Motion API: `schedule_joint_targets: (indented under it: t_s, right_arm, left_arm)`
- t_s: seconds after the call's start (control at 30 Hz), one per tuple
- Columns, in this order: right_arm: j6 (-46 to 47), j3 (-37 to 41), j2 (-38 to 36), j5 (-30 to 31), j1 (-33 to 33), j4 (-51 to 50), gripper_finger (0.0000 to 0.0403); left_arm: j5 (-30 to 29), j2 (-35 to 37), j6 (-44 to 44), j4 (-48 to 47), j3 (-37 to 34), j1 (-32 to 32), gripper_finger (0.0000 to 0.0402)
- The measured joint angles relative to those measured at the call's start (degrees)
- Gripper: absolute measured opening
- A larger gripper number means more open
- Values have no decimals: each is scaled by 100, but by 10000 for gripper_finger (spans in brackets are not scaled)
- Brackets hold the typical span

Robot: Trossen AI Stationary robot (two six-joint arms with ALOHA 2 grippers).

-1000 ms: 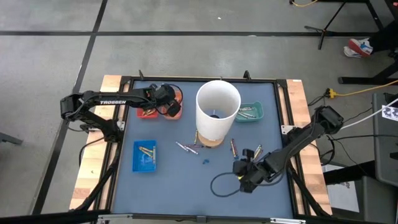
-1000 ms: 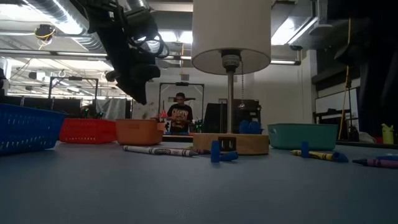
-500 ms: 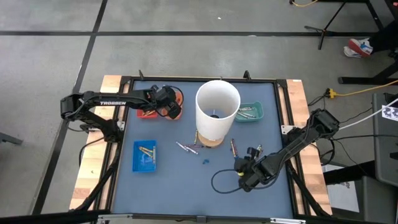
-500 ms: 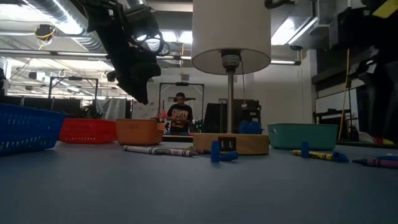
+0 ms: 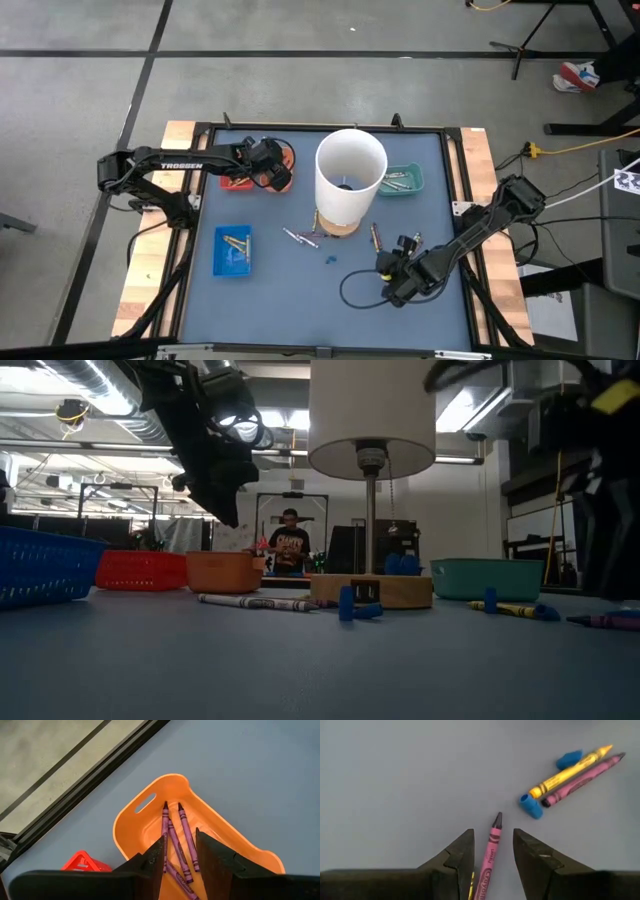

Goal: Sort crayons
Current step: Put the violet crayon into the blue bin

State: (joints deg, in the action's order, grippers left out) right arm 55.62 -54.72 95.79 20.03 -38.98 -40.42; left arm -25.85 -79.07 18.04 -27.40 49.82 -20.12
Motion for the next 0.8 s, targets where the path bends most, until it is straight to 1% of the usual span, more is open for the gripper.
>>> schedule_joint_targets:
  t_s: [0.1, 0.37, 0.63, 0.8]
  right_arm:
    - [11, 201, 0, 0, 0, 277, 134]
    - [135, 398, 0, -6, 11, 387, 134]
    - [157, 735, -9, -13, 11, 1127, 133]
    - [159, 774, -17, -38, 11, 1184, 133]
  left_arm:
    - [0, 0, 0, 0, 0, 0, 96]
    - [0, 0, 0, 0, 0, 0, 96]
    - [0, 0, 0, 0, 0, 0, 96]
    - [0, 0, 0, 0, 0, 0, 96]
